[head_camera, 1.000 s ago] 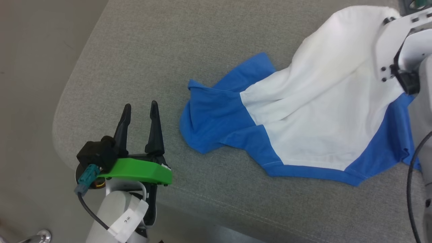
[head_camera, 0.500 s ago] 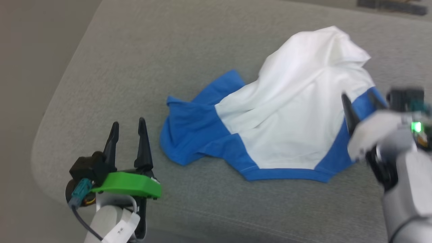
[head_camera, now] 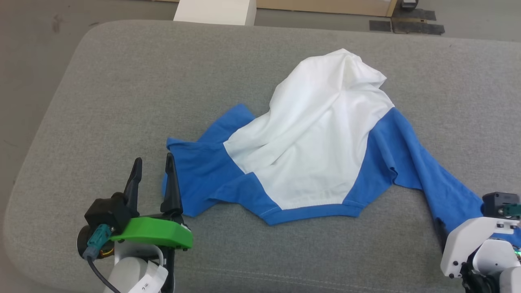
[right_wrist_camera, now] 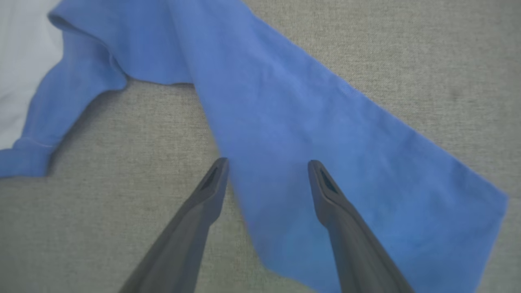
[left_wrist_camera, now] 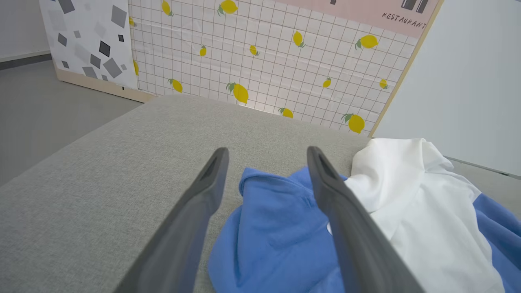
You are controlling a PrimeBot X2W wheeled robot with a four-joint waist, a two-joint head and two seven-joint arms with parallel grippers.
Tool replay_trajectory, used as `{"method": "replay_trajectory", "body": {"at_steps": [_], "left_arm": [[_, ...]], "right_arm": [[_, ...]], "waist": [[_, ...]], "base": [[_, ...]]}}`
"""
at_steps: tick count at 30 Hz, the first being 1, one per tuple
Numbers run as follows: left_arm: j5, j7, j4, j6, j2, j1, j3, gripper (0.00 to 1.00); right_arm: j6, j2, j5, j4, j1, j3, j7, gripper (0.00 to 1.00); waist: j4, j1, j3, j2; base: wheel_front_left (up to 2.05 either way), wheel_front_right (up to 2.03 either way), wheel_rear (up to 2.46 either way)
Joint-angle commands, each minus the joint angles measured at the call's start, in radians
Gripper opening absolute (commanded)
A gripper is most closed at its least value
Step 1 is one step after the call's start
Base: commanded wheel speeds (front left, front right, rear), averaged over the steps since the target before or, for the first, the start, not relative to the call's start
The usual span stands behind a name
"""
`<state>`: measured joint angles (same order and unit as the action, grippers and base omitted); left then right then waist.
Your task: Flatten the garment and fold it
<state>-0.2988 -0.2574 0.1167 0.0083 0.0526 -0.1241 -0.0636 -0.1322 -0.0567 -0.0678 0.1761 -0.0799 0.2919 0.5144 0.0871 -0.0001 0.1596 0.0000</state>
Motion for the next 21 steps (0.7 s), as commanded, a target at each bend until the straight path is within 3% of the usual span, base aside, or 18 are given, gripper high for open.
{"method": "replay_trajectory", "body": {"at_steps": [1, 3, 4, 5, 7, 8, 12, 21], "left_arm": [[0.002, -0.004, 0.000, -0.007, -0.002, -0.007, 0.000, 1.00], [0.002, -0.004, 0.002, -0.010, -0.002, -0.011, -0.001, 1.00], [0.003, -0.004, 0.003, -0.011, -0.002, -0.014, -0.001, 1.00], [0.003, -0.004, 0.003, -0.011, -0.002, -0.016, 0.000, 1.00], [0.004, -0.004, 0.001, -0.011, -0.002, -0.020, 0.002, 1.00], [0.004, -0.004, 0.000, -0.012, -0.002, -0.022, 0.002, 1.00], [0.005, -0.004, 0.000, -0.016, -0.002, -0.033, -0.002, 1.00], [0.010, -0.004, -0.007, -0.024, -0.002, -0.071, -0.010, 1.00]], "right_arm": [[0.002, 0.004, 0.012, 0.000, 0.001, -0.007, 0.014, 1.00], [0.002, 0.003, 0.021, 0.017, -0.003, -0.009, 0.040, 1.00], [0.002, 0.000, 0.027, 0.024, -0.006, -0.011, 0.052, 0.91], [0.002, -0.008, 0.037, 0.031, -0.009, -0.013, 0.066, 0.42], [0.002, -0.028, 0.049, 0.042, -0.021, -0.012, 0.077, 0.09], [0.002, -0.040, 0.057, 0.047, -0.027, -0.014, 0.078, 0.00], [0.002, -0.099, 0.077, 0.063, -0.063, -0.007, 0.083, 0.00], [0.002, -0.329, 0.166, 0.115, -0.244, 0.099, 0.002, 0.00]], "waist": [[0.002, 0.0001, 0.013, 0.0000], [0.008, 0.0001, 0.023, 0.0000], [0.011, 0.0001, 0.027, 0.0000], [0.015, 0.0001, 0.032, 0.0000], [0.021, 0.0001, 0.044, 0.0000], [0.024, 0.0001, 0.049, 0.0000], [0.039, 0.0001, 0.072, 0.0000], [0.078, 0.0001, 0.133, 0.0000]], "base": [[0.00, 0.00, 0.00], [0.00, 0.00, 0.00], [0.00, 0.00, 0.00], [0.00, 0.00, 0.00], [0.00, 0.00, 0.00], [0.00, 0.00, 0.00], [0.00, 0.00, 0.00], [0.00, 0.00, 0.00]]}}
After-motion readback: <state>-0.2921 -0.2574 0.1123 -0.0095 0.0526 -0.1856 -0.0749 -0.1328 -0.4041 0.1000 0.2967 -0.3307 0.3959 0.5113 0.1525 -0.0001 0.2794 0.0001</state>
